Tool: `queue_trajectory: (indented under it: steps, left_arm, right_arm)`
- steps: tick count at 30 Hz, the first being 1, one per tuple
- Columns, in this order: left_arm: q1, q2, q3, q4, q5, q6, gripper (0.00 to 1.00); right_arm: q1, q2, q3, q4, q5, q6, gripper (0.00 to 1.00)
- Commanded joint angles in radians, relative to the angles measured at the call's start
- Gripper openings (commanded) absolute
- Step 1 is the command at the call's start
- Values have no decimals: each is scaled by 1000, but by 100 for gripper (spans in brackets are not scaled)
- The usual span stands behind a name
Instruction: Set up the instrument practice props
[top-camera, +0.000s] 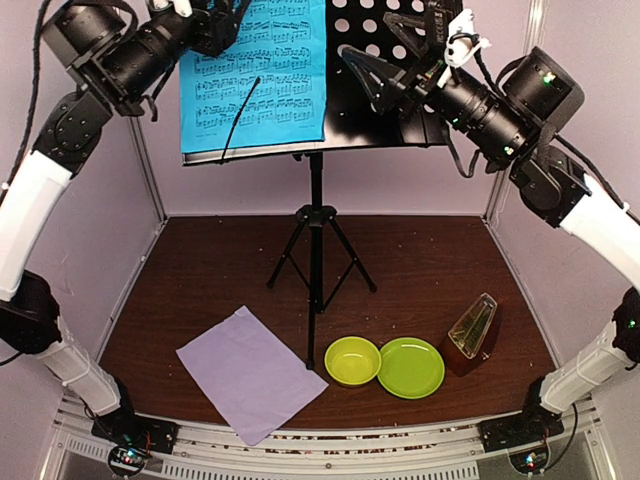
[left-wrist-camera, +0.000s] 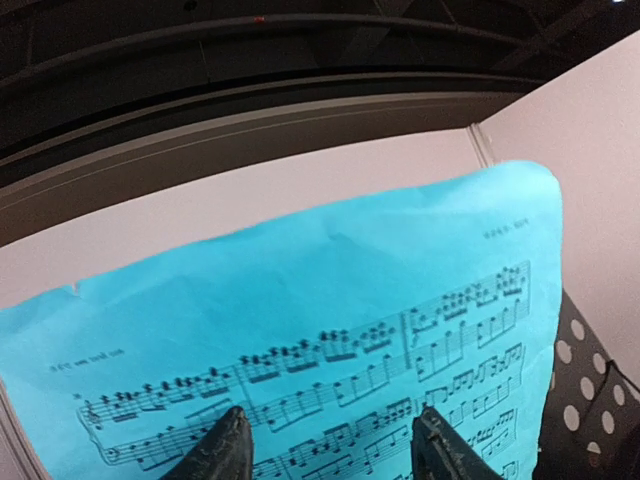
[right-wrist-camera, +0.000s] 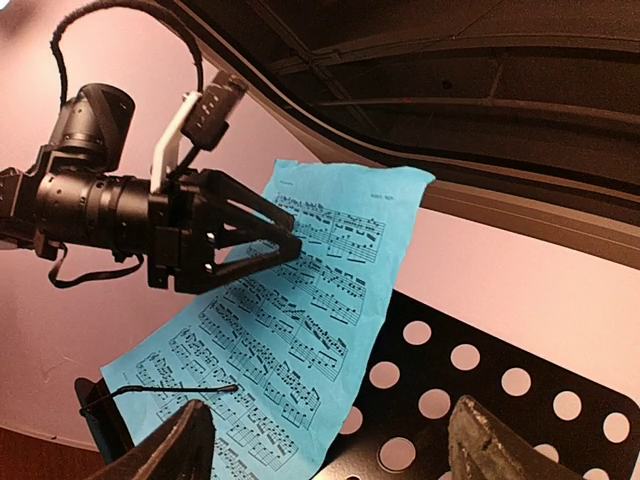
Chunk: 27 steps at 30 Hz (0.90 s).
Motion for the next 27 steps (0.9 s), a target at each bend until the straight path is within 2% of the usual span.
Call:
queue_trajectory:
  steps: [1,14,17,22,27]
  left_arm:
    - [30,94,114,-64,-85,56,56]
    - [87,101,123,-118,-17,-42,67]
    - [87,64,100,-127,18,-66,71]
    - [88,-36,1,-116,92,-123,84]
    - [87,-113,-52,-145,101,-182,85]
  right_arm:
    - [6,-60,-46,41,-8,37,81]
    - [7,-128,-116,43,1,51,82]
    - [7,-132,-121,38,4,53,82]
    - [7,-148,-146,34,17,52,83]
    - [8,-160,-160,26,25,60,83]
